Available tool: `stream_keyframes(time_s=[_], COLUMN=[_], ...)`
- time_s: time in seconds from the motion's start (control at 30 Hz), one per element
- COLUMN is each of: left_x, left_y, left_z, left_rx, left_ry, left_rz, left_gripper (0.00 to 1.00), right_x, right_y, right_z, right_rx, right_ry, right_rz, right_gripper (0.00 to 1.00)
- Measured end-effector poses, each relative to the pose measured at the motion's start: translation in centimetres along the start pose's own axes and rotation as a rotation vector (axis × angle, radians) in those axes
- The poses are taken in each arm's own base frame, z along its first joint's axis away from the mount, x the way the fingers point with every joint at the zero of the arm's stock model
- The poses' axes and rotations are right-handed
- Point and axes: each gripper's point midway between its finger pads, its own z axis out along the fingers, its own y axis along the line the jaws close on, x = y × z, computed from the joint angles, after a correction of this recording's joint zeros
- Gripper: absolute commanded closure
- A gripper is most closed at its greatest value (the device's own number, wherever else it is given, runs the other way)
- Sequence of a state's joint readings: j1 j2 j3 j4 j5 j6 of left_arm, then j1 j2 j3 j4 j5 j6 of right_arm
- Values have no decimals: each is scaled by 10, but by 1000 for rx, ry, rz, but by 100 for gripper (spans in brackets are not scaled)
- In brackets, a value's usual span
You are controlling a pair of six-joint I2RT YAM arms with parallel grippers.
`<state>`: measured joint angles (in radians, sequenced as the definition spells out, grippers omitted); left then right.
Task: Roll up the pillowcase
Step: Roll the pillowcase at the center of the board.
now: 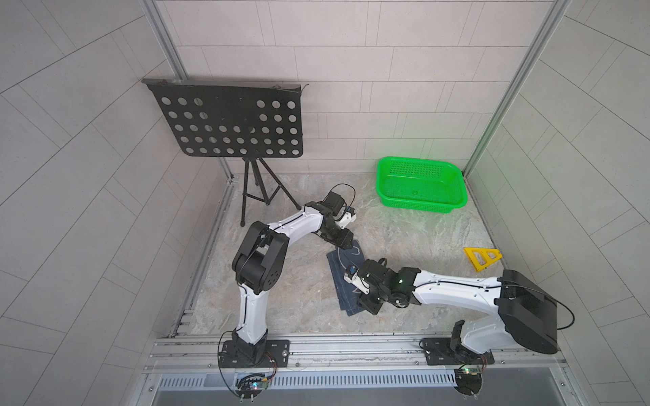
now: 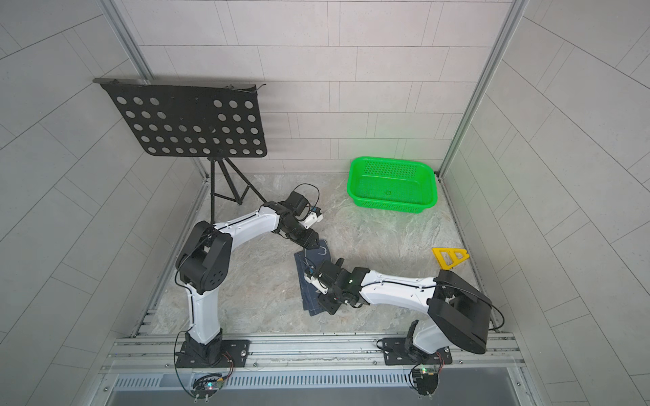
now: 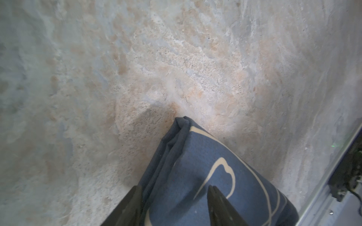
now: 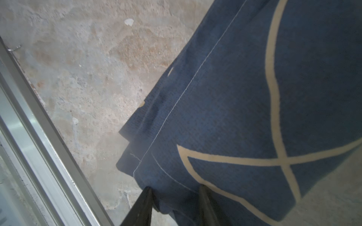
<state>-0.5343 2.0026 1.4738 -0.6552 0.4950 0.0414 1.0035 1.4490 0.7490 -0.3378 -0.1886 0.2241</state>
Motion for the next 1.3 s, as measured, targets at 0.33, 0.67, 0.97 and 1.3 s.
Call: stream_keyframes(time_s=[0.33,0.67,0.97,1.3], left_x=[17,28,51,44], left_y=[-5,-15,14,45], left_z=[-6,-32,-11,7], left_rx=[14,-5,-116,-209], left_ry=[84,119,179,145], left_rz=[27,-33,-58,-59], left_gripper=[81,81,82,79], right_x=[3,3,3,1], right_y=[-3,-7,-6,0], right_z=[12,13,13,-3], right_rx=[19,-16,-39,-76], right_ry=[21,14,10,-27], right_rz=[-7,54,64,63], right_gripper=[62,67,67,67])
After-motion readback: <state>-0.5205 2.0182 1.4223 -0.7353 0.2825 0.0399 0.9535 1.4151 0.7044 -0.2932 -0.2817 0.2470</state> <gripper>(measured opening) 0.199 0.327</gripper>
